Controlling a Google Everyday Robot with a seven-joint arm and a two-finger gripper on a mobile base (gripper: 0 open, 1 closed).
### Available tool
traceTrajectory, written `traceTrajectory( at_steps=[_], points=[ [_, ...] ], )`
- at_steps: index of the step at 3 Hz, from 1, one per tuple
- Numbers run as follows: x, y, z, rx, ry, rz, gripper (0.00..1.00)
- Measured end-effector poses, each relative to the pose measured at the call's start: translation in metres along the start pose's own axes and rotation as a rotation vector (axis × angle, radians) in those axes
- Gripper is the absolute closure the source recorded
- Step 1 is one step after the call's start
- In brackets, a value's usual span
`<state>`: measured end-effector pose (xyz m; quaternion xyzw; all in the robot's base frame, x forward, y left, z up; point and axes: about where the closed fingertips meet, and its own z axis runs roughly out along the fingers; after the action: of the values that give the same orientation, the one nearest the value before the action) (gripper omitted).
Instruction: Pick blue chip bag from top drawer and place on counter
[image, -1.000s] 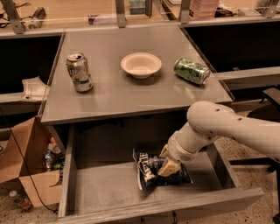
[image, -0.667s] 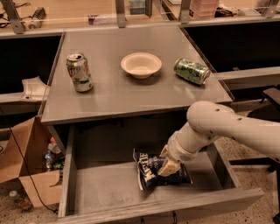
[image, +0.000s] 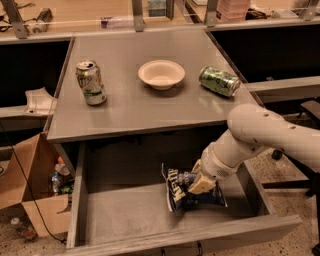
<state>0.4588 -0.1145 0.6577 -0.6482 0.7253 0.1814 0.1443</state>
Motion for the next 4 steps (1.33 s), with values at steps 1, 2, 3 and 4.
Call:
traceTrajectory(
  at_steps=[1, 2, 3, 4],
  points=[
    [0.002, 0.005, -0.032, -0.018, 0.014, 0.019, 1.0],
    [0.001, 0.018, -0.069, -0.038, 0.022, 0.021, 1.0],
    [0.001, 0.017, -0.069, -0.039, 0.022, 0.021, 1.0],
    [0.0, 0.015, -0.074, -0.054, 0.011, 0.022, 1.0]
  ],
)
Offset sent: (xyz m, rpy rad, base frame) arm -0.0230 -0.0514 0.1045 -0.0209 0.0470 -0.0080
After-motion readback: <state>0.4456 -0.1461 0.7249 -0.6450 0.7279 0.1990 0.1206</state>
